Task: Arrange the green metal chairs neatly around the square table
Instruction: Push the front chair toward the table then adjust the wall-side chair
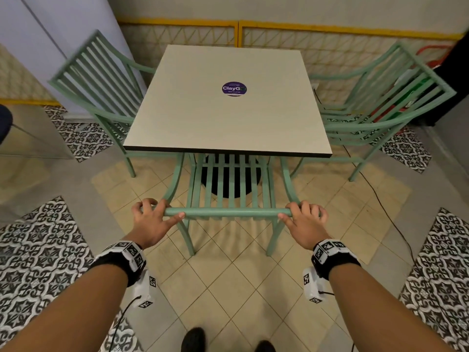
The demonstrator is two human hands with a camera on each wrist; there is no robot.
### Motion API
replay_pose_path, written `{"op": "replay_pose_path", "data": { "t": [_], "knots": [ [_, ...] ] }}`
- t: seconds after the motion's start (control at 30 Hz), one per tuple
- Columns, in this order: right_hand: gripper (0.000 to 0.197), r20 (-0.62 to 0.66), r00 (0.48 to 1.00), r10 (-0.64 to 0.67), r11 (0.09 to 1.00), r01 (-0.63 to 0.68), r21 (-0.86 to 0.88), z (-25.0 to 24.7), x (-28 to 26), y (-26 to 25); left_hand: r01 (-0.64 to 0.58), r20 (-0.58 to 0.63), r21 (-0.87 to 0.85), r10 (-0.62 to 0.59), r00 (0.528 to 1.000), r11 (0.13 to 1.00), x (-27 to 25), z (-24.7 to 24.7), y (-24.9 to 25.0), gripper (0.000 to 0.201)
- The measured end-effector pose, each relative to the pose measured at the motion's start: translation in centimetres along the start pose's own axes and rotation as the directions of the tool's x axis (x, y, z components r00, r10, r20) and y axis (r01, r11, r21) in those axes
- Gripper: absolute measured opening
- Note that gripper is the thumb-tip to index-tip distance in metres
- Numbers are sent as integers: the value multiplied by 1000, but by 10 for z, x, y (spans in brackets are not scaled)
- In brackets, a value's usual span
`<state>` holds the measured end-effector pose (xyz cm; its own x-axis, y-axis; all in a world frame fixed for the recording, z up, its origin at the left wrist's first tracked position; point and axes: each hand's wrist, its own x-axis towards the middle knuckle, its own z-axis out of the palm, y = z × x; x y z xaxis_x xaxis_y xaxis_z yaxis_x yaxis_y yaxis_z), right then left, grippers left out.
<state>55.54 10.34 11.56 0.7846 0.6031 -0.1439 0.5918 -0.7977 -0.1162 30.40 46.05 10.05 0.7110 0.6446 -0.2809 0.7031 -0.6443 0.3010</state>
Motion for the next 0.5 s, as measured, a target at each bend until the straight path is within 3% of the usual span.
{"op": "replay_pose_path", "data": {
  "t": [0.17,0.33,0.43,0.5],
  "knots": [
    [59,96,995,5,1000,-8,29,-10,6,-6,3,70,-11,-2,998,1000,-2,-19,10,71],
    [66,125,992,31,997,-39,62,-17,14,-22,71,134,1,-71,988,997,8,-34,10,70],
    [50,126,990,63,994,-73,76,-15,11,-26,50,67,37,-53,996,998,4,-26,11,80],
    [52,120,988,101,989,-112,93,-12,11,-30,15,-15,73,-14,1000,997,-2,-22,17,91]
  ]
}}
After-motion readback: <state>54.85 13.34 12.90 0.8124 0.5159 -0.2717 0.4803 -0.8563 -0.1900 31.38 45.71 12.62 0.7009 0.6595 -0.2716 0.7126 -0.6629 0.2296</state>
